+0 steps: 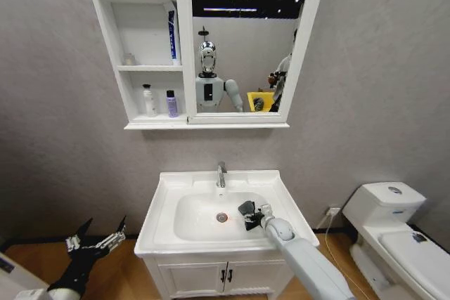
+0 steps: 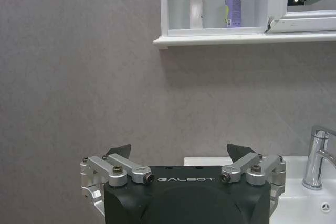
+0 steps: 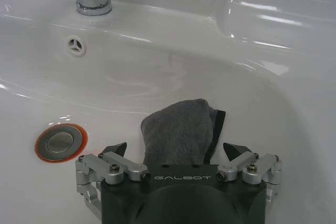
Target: Move facial cleanser and shampoo from washbasin to cabinet, then wipe washbasin with towel.
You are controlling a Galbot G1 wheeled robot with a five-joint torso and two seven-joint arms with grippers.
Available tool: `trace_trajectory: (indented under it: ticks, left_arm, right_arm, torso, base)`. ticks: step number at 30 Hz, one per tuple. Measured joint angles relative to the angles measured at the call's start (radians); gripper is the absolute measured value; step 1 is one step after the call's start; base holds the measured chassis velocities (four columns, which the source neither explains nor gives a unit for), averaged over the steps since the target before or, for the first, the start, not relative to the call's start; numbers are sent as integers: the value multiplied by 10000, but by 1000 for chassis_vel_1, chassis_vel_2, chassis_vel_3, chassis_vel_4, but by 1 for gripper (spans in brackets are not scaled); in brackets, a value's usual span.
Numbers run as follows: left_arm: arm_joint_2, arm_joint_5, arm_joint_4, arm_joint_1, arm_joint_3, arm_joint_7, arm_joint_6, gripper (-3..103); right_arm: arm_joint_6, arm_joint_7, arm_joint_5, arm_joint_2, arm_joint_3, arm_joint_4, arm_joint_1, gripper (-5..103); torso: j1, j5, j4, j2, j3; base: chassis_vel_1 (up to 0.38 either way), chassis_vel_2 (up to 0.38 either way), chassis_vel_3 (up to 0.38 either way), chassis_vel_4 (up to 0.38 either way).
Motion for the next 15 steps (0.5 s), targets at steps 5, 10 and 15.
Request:
trace_trajectory:
  ticks: [5,10,15]
  left_arm:
    - [0,0,0,0,0,0,-1,100]
    - [0,0,0,0,0,0,0,100]
    - [0,0,0,0,0,0,0,100]
  right_arm:
    - [-256,49,89,41,-513,-113,397,100]
    - [-479,91,37,116,-1026,-505,667,100]
    - [-331,147,-286,116,-1137,-677,658,95]
  torso:
    - [0,-1,1,0,0]
    - [0,0,2,0,0]
    - [0,-1,0,0,0]
  base:
    - [0,0,0,0]
    - [0,0,0,0]
    - [0,0,0,0]
